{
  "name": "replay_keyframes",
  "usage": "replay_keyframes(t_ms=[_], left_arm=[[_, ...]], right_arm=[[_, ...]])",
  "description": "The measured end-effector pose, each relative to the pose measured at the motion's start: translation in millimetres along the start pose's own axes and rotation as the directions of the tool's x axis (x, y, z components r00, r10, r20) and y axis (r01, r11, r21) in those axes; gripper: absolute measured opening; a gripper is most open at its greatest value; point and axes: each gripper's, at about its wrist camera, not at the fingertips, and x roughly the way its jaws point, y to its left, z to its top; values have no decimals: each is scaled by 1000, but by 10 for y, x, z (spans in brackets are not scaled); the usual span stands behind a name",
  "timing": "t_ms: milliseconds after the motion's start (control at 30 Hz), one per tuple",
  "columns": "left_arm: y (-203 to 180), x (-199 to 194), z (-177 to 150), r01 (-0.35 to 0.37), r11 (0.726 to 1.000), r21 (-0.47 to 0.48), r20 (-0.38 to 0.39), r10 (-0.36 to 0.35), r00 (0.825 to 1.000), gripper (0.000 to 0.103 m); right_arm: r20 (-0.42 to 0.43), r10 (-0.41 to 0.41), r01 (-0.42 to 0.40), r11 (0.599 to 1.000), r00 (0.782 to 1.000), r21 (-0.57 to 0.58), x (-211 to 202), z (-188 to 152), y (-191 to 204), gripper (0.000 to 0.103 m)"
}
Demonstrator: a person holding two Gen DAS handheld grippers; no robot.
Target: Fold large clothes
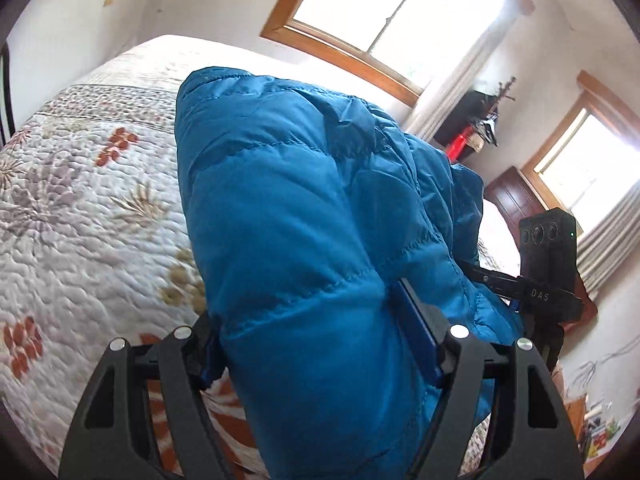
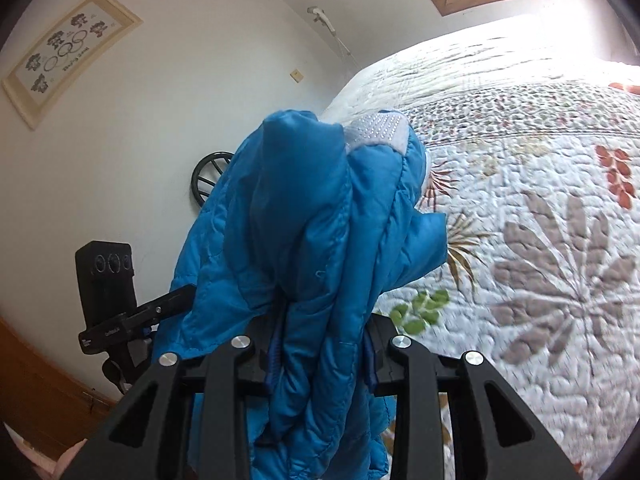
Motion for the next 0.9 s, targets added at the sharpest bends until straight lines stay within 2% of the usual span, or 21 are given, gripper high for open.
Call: replay_keyframes(t_ms=[200,333,400,467,633,733,767,900], left_arm=[[577,167,223,-15,997,-72,-3,14,1000,73],[953,442,234,-33,993,-114,-50,28,998,73],[1089,600,187,-52,992,-118,-78,43,996,77],[1149,628,150,-42,995,-93,-60,37,998,80],[1055,647,95,-91,995,-43,-39,90,995,82],[1096,613,119,-81,993,-85,-61,76,995,86],[1106,586,112,-90,992,-91,-65,84,994,87],[1030,309,43,-156,984,-90,-49,152,987,87]], right_arm=[[-59,21,-19,999,998,25,737,327,-135,31],[-115,-7,13,998,993,57,1141,353,-384,31],[-117,-1,9,998,993,69,1262,297,-501,33],[-102,49,-40,995,994,92,1300,256,-596,33],[-76,84,-74,989,994,129,1307,195,-806,37],[-76,90,-79,987,993,139,1249,181,-874,48],[-69,79,-68,986,995,150,1200,174,-871,55],[-26,46,-42,990,999,136,873,175,-924,57]])
